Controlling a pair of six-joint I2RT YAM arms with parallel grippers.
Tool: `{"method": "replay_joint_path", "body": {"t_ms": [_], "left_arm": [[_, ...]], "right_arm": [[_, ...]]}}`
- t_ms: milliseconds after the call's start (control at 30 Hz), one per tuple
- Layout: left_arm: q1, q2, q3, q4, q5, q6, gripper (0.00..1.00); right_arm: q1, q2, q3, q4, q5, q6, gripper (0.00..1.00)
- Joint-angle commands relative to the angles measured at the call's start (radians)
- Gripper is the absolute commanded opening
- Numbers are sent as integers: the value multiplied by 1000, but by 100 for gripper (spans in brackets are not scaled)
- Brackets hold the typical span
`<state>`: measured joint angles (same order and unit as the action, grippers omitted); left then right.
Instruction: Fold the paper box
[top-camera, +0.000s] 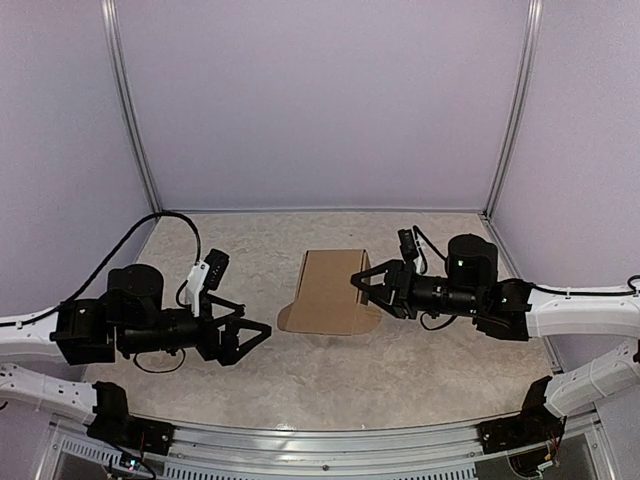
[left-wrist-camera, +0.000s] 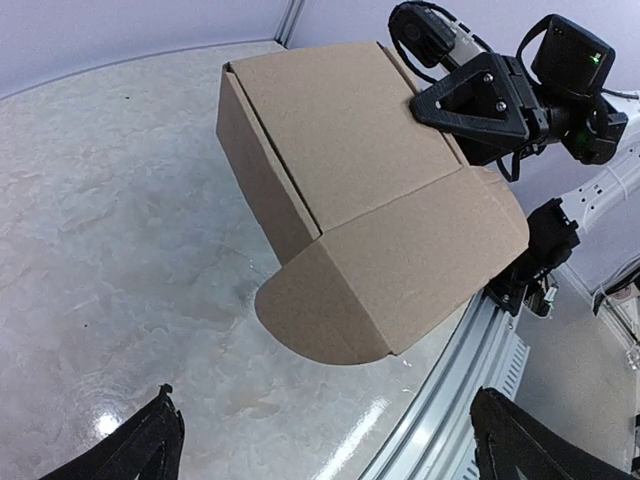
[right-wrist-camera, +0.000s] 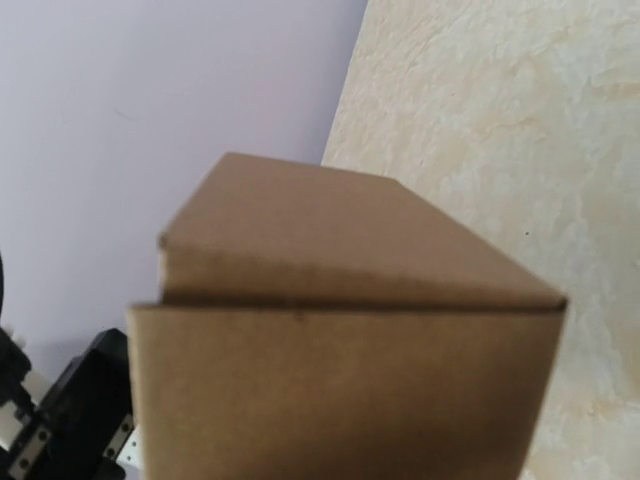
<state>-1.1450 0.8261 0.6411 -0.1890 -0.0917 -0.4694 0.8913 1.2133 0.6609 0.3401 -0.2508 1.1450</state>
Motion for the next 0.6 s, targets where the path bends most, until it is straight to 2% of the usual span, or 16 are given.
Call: {"method": "replay_joint_path", "body": {"t_ms": [0, 67, 133, 233, 333, 567], "left_arm": [[-45, 14, 22, -36, -200, 83, 99], [-32, 16, 20, -2, -183, 61, 99], [-1, 12, -1, 85, -101, 27, 99], [84, -2, -58, 283, 71, -71, 99], [183, 12, -143, 538, 305, -255, 99], [198, 165, -142, 749, 461, -379, 99]], "right_arm": [[-11, 5, 14, 2, 12, 8, 26], [-11, 2, 9, 20, -13, -15, 26], [-11, -1, -7, 56, -42, -31, 26], [-7, -5, -29, 119, -107, -63, 26], [-1, -13, -31, 129, -134, -97, 25], [16, -3, -5, 172, -200, -123, 25]]}}
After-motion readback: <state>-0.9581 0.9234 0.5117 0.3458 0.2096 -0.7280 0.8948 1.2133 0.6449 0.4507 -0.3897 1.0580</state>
